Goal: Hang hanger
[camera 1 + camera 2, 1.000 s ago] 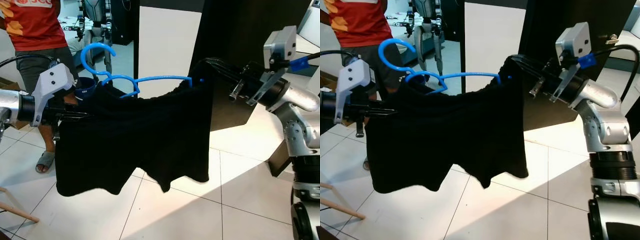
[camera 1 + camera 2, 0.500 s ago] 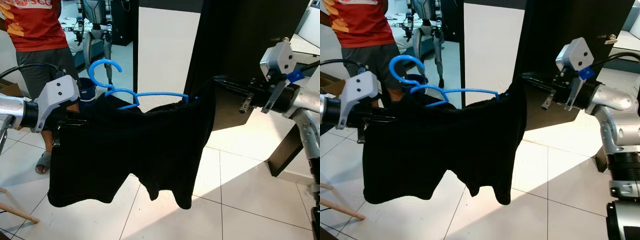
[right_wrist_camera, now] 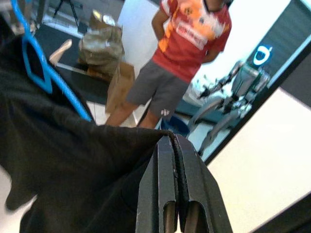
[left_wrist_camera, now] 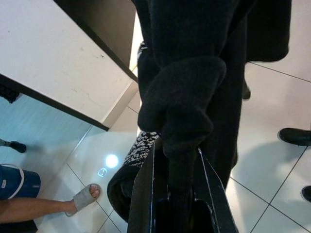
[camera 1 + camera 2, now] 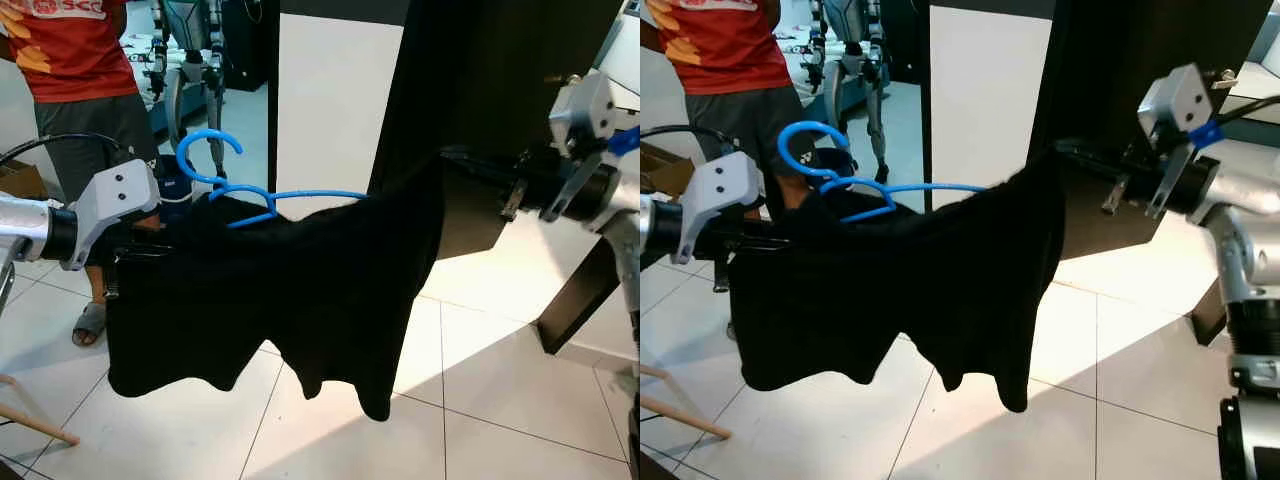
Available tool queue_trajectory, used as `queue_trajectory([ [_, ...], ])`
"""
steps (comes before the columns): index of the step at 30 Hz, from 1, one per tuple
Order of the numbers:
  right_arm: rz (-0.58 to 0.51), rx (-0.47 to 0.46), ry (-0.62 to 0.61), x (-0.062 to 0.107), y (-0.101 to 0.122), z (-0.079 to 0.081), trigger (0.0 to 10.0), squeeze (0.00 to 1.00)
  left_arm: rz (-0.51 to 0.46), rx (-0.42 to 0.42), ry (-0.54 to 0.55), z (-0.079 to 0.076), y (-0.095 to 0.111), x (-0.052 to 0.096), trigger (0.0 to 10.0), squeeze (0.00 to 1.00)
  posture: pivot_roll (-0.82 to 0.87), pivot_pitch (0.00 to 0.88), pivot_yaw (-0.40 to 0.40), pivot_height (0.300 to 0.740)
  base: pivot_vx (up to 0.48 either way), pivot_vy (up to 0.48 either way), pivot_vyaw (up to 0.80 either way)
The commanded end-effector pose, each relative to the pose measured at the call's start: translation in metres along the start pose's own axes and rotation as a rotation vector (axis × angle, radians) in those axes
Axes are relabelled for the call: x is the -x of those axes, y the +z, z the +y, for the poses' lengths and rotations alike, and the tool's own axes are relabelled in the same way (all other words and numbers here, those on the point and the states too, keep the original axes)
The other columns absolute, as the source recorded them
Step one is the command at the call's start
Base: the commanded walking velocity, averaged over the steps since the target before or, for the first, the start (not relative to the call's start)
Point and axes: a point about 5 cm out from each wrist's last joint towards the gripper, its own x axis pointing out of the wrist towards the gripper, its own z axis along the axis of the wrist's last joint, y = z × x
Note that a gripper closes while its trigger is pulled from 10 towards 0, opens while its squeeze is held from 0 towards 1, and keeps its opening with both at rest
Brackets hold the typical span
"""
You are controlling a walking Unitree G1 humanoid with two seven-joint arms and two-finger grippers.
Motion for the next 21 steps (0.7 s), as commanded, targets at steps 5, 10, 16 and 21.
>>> queue_trajectory([
  [5, -0.102, 0.008, -0.031, -0.012, 0.014, -0.002, 0.0, 0.00, 0.027, -0.022, -0.042, -0.010, -0.001, -0.010, 10.0, 0.00, 0.02, 0.000, -0.079, 0.740, 0.000, 0.000, 0.00],
  [10, -0.137, -0.020, 0.049, -0.031, 0.014, 0.015, 0.0, 0.00, -0.002, -0.017, -0.058, -0.016, 0.002, -0.020, 10.0, 0.00, 0.02, 0.000, -0.079, 0.740, 0.000, 0.000, 0.00],
  [16, -0.163, -0.096, 0.312, -0.059, 0.009, 0.068, 0.0, 0.00, -0.036, -0.008, -0.067, -0.022, 0.007, -0.034, 10.0, 0.00, 0.01, 0.000, -0.079, 0.740, 0.000, 0.000, 0.00],
  [21, -0.159, -0.111, 0.401, -0.061, 0.010, 0.081, 0.0, 0.00, -0.040, -0.010, -0.071, -0.023, 0.009, -0.037, 10.0, 0.00, 0.01, 0.000, -0.082, 0.740, 0.000, 0.000, 0.00],
])
